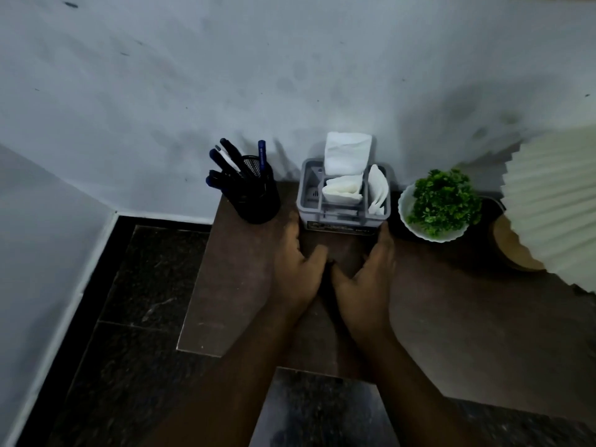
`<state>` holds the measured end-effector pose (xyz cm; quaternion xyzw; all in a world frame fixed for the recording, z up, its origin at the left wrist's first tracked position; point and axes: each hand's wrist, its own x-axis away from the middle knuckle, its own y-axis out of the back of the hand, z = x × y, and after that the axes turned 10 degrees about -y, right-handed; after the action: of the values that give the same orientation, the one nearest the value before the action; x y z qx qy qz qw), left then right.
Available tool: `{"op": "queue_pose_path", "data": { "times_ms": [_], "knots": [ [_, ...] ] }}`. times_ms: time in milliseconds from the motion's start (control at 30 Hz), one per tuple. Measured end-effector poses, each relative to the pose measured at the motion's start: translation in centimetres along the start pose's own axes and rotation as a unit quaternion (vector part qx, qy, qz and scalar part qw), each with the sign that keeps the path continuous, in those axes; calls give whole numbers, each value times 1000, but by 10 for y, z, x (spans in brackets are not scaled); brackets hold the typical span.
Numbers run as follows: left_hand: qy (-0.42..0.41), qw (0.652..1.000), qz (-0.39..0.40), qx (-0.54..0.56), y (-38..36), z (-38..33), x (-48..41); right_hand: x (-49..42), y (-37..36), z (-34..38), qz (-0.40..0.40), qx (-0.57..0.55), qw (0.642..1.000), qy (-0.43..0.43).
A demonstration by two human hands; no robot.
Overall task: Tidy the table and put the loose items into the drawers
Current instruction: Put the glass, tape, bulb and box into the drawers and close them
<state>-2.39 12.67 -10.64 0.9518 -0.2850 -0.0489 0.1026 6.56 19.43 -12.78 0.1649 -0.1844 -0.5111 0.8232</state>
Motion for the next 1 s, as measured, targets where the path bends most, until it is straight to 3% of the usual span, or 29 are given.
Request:
{"op": "queue_pose_path", "data": {
  "times_ms": [400, 467, 600, 700, 1000],
  "knots": [
    [-16, 998, -35, 48, -5, 19, 0, 1, -4, -7, -27, -27, 999, -5],
    [-16, 996, -77, 48, -6, 18, 4, 2, -4, -9, -38, -19, 999, -14],
    [-32, 971, -218, -90, -3, 21, 14, 3, -6, -13, -63, 8, 998, -21],
    [-22, 954, -289, -70, 11, 20, -4, 2, -8, -13, -65, 20, 997, -35],
    [55, 969, -215, -112, 49, -12, -51, 1, -6, -13, -71, -5, 997, -37]
  ]
}}
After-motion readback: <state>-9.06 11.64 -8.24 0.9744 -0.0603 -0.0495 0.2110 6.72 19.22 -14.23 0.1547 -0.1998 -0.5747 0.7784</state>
